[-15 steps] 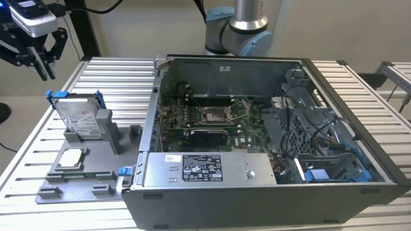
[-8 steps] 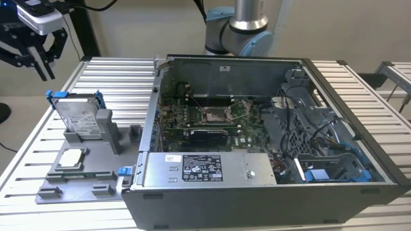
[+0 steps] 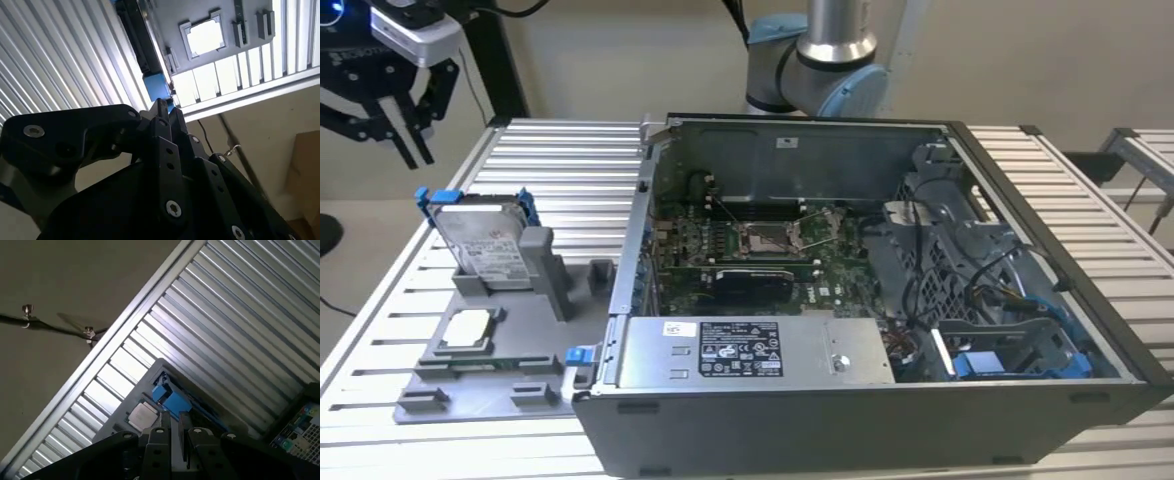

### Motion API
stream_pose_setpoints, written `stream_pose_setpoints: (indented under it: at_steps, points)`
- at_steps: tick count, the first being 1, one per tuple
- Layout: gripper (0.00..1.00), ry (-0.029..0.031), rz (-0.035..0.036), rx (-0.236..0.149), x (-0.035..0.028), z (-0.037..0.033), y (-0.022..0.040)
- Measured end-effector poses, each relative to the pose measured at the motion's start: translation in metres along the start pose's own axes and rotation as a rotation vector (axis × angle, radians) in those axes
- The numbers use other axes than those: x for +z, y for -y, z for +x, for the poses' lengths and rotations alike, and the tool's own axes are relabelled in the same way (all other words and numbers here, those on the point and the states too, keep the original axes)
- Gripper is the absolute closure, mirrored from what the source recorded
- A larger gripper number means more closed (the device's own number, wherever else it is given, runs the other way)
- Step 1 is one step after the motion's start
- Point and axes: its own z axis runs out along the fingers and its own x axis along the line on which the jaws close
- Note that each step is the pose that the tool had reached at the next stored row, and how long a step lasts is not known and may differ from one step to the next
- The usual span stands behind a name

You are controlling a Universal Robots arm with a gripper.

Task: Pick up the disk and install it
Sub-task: 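Pick up the disk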

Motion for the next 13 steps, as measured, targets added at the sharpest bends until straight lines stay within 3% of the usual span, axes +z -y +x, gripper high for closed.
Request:
stream_pose_setpoints:
  at_steps: [13]
  points:
    - [1.00,-0.0083,0.0021,-0.236,0.0004,0.0000,0.0000]
